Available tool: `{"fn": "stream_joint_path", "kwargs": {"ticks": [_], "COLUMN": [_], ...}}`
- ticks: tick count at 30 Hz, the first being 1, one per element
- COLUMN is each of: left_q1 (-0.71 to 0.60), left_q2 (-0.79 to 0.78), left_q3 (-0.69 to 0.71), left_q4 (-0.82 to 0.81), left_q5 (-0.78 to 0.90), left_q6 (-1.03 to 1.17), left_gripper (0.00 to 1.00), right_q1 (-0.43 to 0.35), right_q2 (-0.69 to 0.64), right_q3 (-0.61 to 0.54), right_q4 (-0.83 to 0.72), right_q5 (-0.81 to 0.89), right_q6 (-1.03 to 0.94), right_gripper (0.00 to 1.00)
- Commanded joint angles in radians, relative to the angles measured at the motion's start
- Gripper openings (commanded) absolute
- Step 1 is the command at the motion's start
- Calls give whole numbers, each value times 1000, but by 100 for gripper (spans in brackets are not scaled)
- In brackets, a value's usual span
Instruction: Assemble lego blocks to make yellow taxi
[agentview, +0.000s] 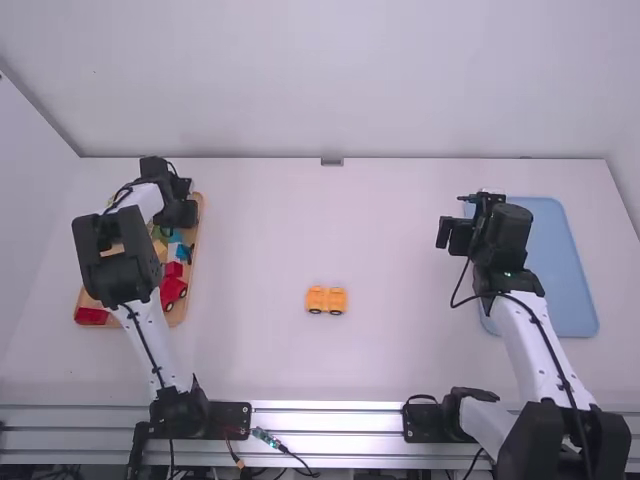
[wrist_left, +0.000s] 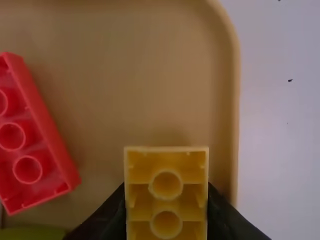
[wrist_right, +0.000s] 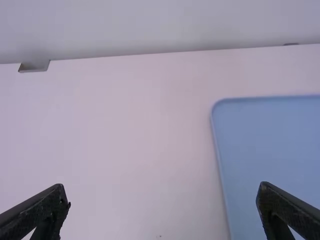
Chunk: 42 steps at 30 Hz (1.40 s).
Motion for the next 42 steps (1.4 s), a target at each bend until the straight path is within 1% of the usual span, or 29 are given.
{"fn": "stream_joint_path", "kwargs": {"ticks": [1,4,6,8,9,11,12,13,14,17,18,20,21,22,23,25,26,28,30,32,34,36,37,38,39,42], "left_q1": [-5,-3,-5,-5,-5,-5,-5,-4,-4,-5,-5,-8,-21,-24,-47,-70,-111,-149,-215,-240,-275,-291,-306,-327,-348,-398], "left_q2": [25,25,23,22,22,20,12,-6,-12,-90,-95,-175,-236,-244,-315,-371,-455,-529,-648,-706,-786,-818,-838,-854,-857,-849], "left_q3": [-31,-31,-30,-11,-8,16,34,47,48,47,46,12,-29,-35,-100,-164,-263,-353,-505,-580,-697,-752,-795,-845,-884,-942], "left_q4": [-14,-18,-27,-57,-60,-82,-95,-101,-101,-79,-76,-40,-10,-6,43,99,182,254,380,447,586,672,752,865,971,1147], "left_q5": [-3,-4,-7,-7,-7,-3,-3,0,7,140,147,236,280,286,309,312,311,338,489,605,783,850,889,919,938,968], "left_q6": [9,-2,-2,-2,-2,-10,-24,-28,-28,3,2,4,14,19,42,45,51,52,53,54,12,-28,-69,-136,-210,-301], "left_gripper": [31,29,24,17,17,10,2,2,2,2,2,2,2,2,2,2,2,2,2,2,2,2,2,2,2,2], "right_q1": [3,3,3,3,3,3,3,3,3,3,3,3,3,3,3,3,3,3,3,3,3,3,3,14,35,90], "right_q2": [-5,-5,-5,-5,-5,-5,-5,-5,-4,17,19,53,81,89,124,152,200,242,313,349,404,429,449,473,490,509], "right_q3": [36,36,36,36,37,37,37,37,37,37,37,43,55,58,71,81,100,117,149,163,183,192,198,206,211,211], "right_q4": [5,9,10,11,12,22,38,60,65,141,145,178,182,183,195,207,233,256,310,349,419,454,481,510,521,554], "right_q5": [-2,-2,-3,-21,-24,-70,-122,-192,-212,-378,-385,-449,-481,-491,-538,-581,-667,-741,-898,-998,-1178,-1258,-1316,-1363,-1376,-1376], "right_q6": [3,2,3,2,2,7,19,32,31,32,32,32,32,32,32,32,31,32,32,31,31,32,32,32,31,30], "right_gripper": [99,99,99,99,99,99,99,99,99,99,99,99,99,99,99,99,99,99,99,99,99,99,99,100,100,98]}}
